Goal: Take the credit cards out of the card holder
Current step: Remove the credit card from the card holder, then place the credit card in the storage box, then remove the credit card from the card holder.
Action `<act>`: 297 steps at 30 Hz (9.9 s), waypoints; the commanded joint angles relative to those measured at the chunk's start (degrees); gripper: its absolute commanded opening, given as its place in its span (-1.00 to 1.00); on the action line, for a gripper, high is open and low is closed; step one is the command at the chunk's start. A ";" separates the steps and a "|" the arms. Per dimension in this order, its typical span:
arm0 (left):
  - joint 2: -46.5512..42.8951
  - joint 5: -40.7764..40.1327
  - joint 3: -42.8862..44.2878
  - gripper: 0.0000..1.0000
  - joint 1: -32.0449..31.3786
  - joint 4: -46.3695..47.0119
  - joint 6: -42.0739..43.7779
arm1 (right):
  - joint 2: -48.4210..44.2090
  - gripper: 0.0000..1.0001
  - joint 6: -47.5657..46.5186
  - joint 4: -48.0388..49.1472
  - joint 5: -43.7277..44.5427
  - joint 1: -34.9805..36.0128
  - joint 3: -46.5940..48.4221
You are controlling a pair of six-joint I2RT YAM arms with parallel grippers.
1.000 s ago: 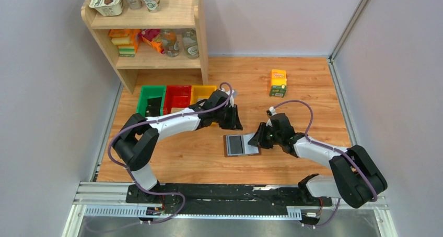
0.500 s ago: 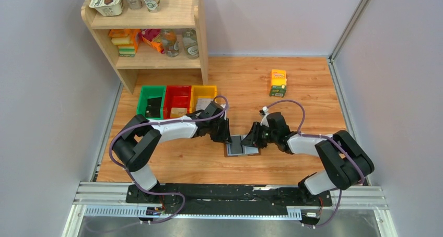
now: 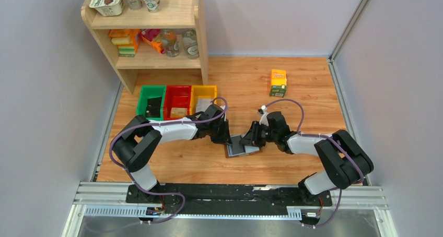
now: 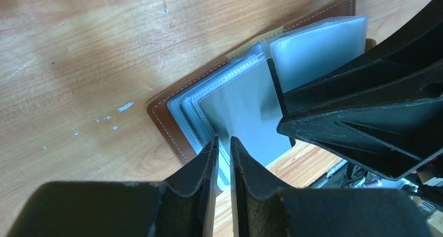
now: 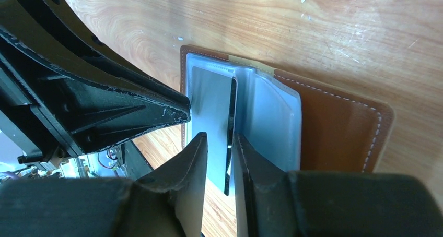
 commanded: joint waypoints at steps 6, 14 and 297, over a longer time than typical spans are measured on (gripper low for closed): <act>-1.80 -4.55 -1.66 -0.57 -0.78 -3.17 0.86 | -3.74 -0.85 0.96 5.79 -4.21 0.58 0.69; -3.56 -6.75 -2.01 -0.57 -1.48 -4.66 1.48 | 0.74 -0.95 2.37 9.30 -7.02 1.90 2.10; -17.10 -9.39 -5.87 0.20 -3.59 -1.68 -1.51 | 8.92 0.11 -10.02 -41.76 31.12 21.06 23.81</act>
